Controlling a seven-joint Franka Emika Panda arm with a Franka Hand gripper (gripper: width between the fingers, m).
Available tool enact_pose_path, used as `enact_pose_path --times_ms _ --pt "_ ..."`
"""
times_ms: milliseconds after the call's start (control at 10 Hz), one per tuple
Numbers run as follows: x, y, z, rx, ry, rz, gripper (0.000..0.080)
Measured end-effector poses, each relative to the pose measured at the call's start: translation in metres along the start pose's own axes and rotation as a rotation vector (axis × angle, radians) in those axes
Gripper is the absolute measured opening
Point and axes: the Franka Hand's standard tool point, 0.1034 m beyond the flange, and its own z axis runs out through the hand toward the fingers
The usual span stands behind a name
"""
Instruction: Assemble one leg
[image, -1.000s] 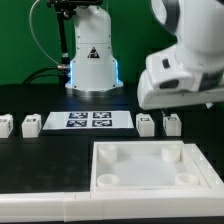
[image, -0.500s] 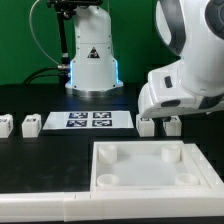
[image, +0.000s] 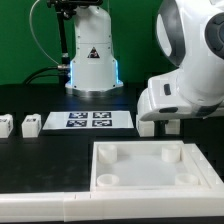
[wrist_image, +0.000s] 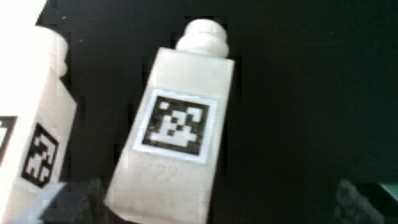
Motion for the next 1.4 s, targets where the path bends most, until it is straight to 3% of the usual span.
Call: enact_pose_path --times_ms 400,800,1000,1100,1200,1400 --pt "0.003 0.004 -0.001 0.006 0.008 -0.001 0.0649" --pt "0.001 0.005 0.010 0.008 -0.030 0.015 0.0649" --pt "0.001 0.005 0.011 0.007 -0.030 0.015 0.0399" --pt "0.001 0.005 0.011 0.007 -0.031 0.015 0.0399" --pt "0.001 0.005 0.011 0.007 -0.031 0.015 0.0291" --pt "0.001 0.005 0.011 0.007 -0.031 0.015 0.0291"
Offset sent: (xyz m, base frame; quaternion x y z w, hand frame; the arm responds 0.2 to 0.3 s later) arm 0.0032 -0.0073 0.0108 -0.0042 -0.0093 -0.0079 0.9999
